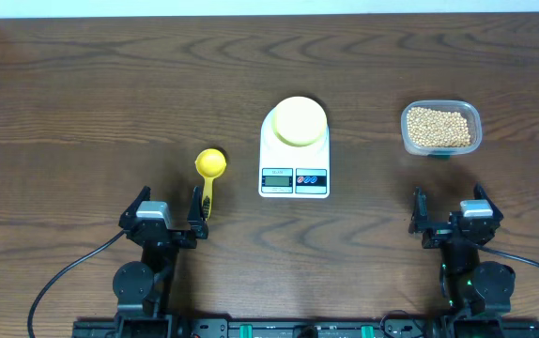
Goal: Scoop item into bowl and weigh 50g on scale
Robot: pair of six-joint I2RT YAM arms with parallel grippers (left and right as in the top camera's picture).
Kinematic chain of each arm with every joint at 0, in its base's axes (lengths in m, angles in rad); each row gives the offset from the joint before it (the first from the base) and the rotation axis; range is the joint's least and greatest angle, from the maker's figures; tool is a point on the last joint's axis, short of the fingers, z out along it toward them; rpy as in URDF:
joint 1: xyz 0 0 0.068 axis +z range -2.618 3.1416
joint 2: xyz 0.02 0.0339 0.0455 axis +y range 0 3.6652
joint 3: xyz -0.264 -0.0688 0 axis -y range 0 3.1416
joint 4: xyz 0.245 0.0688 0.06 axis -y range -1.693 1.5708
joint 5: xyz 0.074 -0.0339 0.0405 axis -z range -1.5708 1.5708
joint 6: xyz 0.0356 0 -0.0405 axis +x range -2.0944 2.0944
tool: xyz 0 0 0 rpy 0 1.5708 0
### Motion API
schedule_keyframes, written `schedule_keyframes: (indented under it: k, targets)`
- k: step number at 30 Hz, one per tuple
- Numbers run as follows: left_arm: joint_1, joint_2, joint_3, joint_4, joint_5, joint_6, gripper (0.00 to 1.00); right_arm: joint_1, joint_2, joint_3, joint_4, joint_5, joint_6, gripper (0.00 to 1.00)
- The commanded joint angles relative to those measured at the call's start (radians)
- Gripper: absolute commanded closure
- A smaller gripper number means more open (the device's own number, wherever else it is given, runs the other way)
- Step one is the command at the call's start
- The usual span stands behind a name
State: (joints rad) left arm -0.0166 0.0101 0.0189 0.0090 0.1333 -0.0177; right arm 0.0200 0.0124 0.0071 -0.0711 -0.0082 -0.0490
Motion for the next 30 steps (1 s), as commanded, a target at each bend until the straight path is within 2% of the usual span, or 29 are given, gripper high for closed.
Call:
schedule_keyframes:
  k: [1,7,14,23,30]
  targets:
    - [0.005,-0.005,0.006,0.007,0.017,0.016,0.06,-0.006,-0.004,-0.002,-0.005,0.002,-0.012,0.01]
    - [0.005,-0.005,0.045,-0.006,0.018,0.012,0.06,-0.006,-0.004,-0.002,-0.005,0.002,-0.012,0.01]
    - [0.005,0.029,0.188,-0.229,0.016,0.014,0.06,-0.006,-0.004,-0.002,-0.005,0.002,-0.012,0.01]
    - [0.005,0.268,0.438,-0.347,0.021,-0.006,0.06,-0.006,-0.004,-0.002,-0.005,0.002,-0.012,0.01]
    - [0.005,0.454,0.596,-0.423,0.13,-0.007,0.06,-0.006,-0.004,-0.002,-0.005,0.002,-0.012,0.01]
